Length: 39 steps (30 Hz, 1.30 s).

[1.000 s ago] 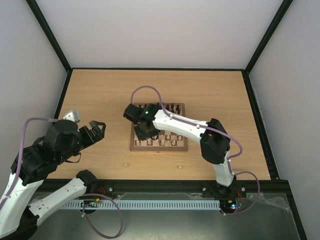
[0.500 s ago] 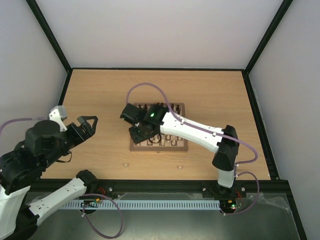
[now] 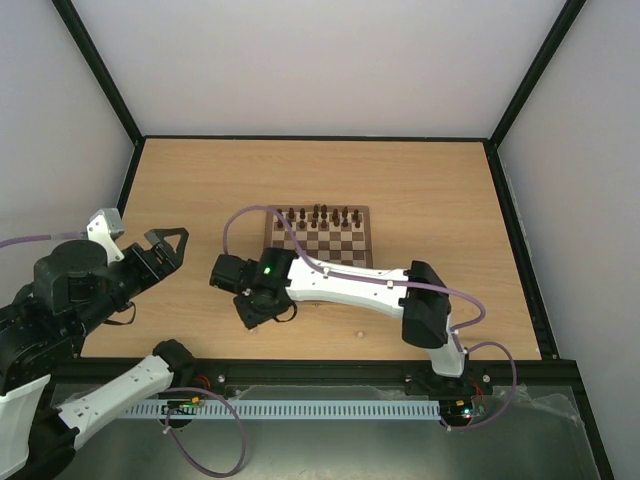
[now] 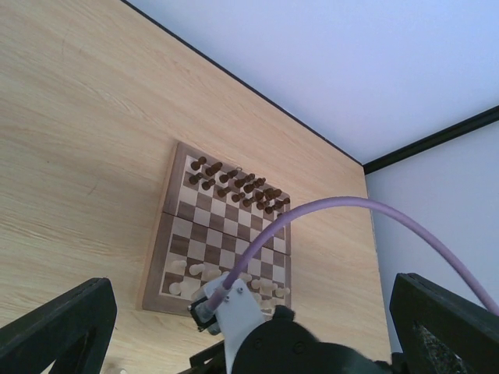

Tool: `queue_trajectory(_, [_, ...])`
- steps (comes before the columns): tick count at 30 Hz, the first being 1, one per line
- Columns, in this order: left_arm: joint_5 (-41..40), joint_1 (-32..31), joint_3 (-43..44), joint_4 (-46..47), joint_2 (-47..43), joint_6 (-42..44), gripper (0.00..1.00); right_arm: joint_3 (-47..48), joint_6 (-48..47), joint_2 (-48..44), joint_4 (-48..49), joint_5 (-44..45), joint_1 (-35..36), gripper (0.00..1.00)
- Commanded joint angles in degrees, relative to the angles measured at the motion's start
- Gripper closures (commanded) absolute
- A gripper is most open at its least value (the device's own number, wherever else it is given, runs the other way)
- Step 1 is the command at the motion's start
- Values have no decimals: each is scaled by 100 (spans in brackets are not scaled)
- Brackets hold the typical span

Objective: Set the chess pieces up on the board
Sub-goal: Pick up the chess piece at the center of the board.

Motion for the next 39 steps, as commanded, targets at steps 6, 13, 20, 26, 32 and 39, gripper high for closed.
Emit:
queue_trajectory(6, [-6, 21, 106, -254, -46, -66, 1, -1, 698, 547, 12, 7, 155, 55])
queue_trajectory(13, [34, 21, -31, -279, -180, -93, 1, 20, 794, 913, 68, -10, 153, 55])
queue_trajectory(20, [-35, -20, -34, -346, -255, -87, 1, 172, 817, 1171, 109, -56, 153, 56])
queue_trajectory(26, [-117, -108, -46, -367, -316, -156, 1, 311, 817, 1233, 117, -55, 153, 56])
queue_trajectory(32, [-252, -278, -41, -393, -295, -217, 1, 387, 787, 1288, 98, -48, 153, 55])
queue_trajectory(39, [-391, -416, -68, -387, -264, -294, 1, 477, 743, 1370, 63, -30, 153, 51])
